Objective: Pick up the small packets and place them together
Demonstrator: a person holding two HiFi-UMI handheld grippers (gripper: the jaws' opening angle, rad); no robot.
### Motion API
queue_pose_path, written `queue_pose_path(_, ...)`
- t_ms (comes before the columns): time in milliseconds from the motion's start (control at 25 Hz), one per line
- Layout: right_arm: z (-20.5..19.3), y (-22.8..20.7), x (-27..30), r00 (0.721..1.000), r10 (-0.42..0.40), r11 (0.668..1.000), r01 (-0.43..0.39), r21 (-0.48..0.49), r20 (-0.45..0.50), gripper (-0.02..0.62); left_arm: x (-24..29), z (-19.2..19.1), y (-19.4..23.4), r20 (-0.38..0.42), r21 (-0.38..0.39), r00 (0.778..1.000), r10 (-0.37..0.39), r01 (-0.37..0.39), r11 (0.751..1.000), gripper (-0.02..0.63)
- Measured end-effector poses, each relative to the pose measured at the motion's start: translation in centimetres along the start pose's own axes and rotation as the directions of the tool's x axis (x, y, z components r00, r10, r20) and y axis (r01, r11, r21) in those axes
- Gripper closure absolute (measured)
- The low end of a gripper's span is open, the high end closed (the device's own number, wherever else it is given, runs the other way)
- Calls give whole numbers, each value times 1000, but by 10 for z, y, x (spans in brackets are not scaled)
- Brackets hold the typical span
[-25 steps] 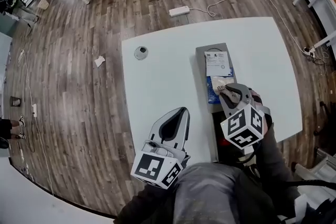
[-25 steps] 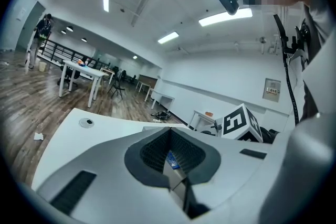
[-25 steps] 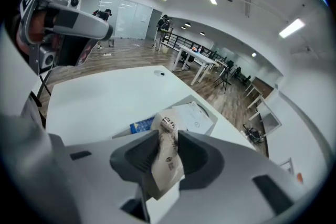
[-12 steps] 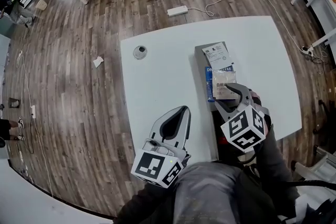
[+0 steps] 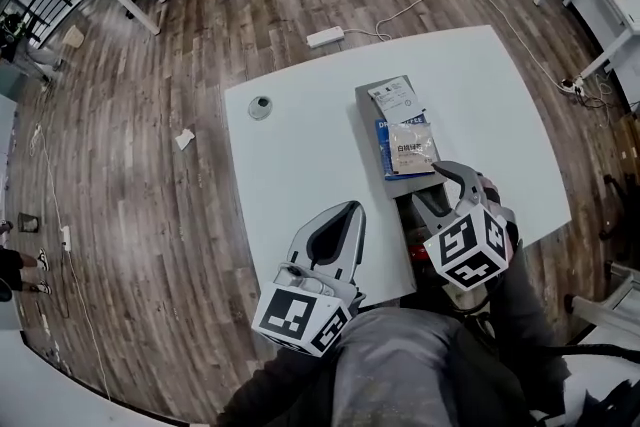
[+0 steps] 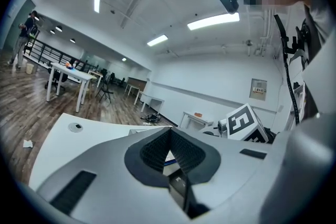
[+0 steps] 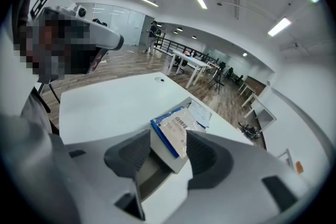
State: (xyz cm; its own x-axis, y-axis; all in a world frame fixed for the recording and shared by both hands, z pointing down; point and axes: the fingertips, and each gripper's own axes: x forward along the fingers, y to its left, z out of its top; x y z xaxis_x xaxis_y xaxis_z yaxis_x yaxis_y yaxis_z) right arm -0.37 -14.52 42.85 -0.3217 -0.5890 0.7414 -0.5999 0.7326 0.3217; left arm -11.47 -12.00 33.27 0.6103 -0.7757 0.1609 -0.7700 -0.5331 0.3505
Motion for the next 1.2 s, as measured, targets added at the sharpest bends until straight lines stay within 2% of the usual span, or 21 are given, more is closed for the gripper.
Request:
queue_pose_path(160, -15, 6, -15, 1000, -25, 999, 26, 25, -8, 380, -2, -3, -16, -4, 17, 999, -44, 44, 999, 603)
queue_pose_path(320, -42, 25, -25, 999, 0, 999, 3, 54, -49, 380, -3, -16, -34, -40, 12, 995, -87, 88, 996, 603)
queue_pose_path(480, -71, 56, -26, 989, 108, 994, -106, 28, -104, 380, 2, -32, -46, -76, 0, 990, -119, 119, 993, 603)
queue_pose_path(680, -97, 96, -19, 952, 246, 968, -252, -15, -181, 380, 5, -46, -46, -110, -16, 987, -118, 117, 993, 603)
queue_pose_path(840, -103, 111, -8, 930, 302, 951, -308, 6, -212, 380, 3, -50, -38, -124, -26, 988, -91, 89, 996, 603)
queue_pose_path(920, -106, 115, -1, 918, 319, 946, -325, 17, -235, 349, 2, -52, -33, -129, -31, 989, -77, 74, 997, 603)
queue_pose_path(1000, -111, 118, 7, 906, 322, 943, -332, 9, -273, 330, 1, -54, -28, -131, -35, 989, -64, 60, 998, 603)
queue_pose_path(1120, -114, 113, 13, 905, 285, 952, -306, -17, -315, 325, 1, -54, -22, -132, -41, 990, -51, 46, 998, 603)
queue_pose_path(1160, -114, 110, 14, 909, 266, 956, -292, -34, -320, 339, 2, -54, -21, -131, -43, 990, -50, 45, 998, 603)
queue_pose_path(1200, -113, 106, 14, 916, 240, 961, -271, -56, -322, 394, 2, -54, -21, -131, -44, 990, -51, 45, 998, 603)
